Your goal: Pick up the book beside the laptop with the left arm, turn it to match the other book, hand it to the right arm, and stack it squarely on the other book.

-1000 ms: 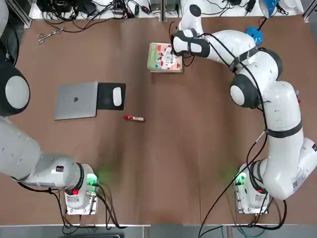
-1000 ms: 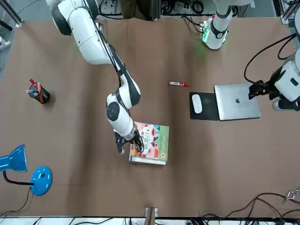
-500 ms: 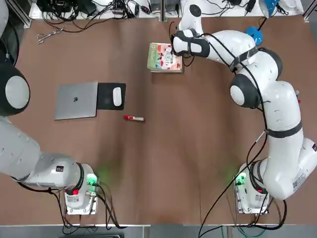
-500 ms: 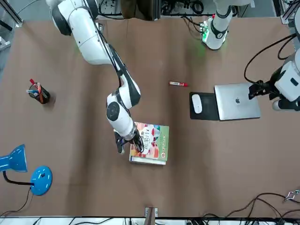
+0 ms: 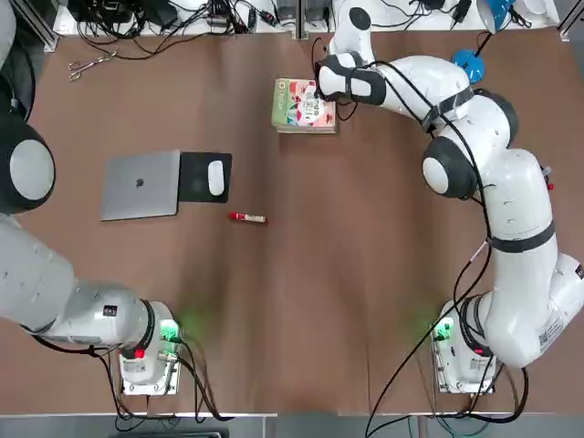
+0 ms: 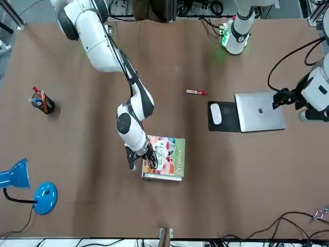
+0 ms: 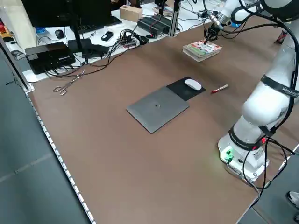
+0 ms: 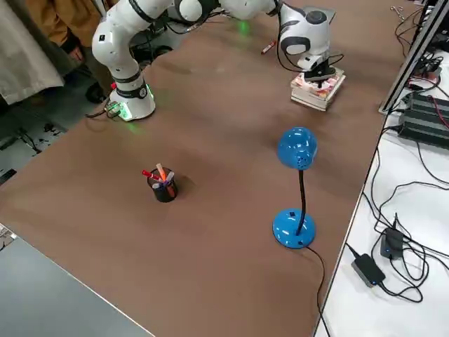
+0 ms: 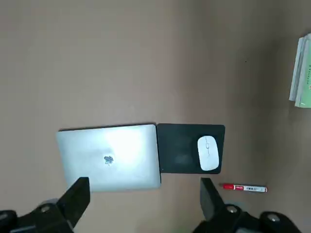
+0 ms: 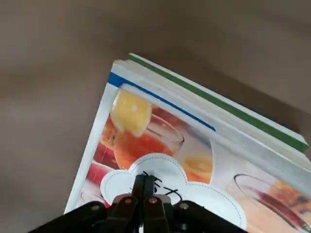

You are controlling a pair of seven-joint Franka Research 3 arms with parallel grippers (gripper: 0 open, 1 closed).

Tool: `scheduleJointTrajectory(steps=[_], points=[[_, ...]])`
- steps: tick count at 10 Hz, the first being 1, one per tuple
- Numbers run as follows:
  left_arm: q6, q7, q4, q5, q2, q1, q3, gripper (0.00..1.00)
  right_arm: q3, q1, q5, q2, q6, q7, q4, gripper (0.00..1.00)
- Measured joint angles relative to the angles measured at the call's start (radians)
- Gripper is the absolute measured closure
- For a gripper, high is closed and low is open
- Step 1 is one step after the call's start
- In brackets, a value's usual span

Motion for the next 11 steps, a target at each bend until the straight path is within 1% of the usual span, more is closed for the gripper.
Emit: scheduleJointTrajectory(steps=[7, 11], points=[[0.0, 0.0, 0.0, 0.0, 0.0, 0.0, 0.0, 0.0, -0.001, -0.012, -0.001, 0.017, 0.011, -0.001, 0.022, 0.98], [0.0, 0.0, 0.001, 0.0, 0.0, 0.0, 0.0, 0.0, -0.004, -0.017, -0.001, 0.018, 0.015, -0.002, 0.029, 0.96]])
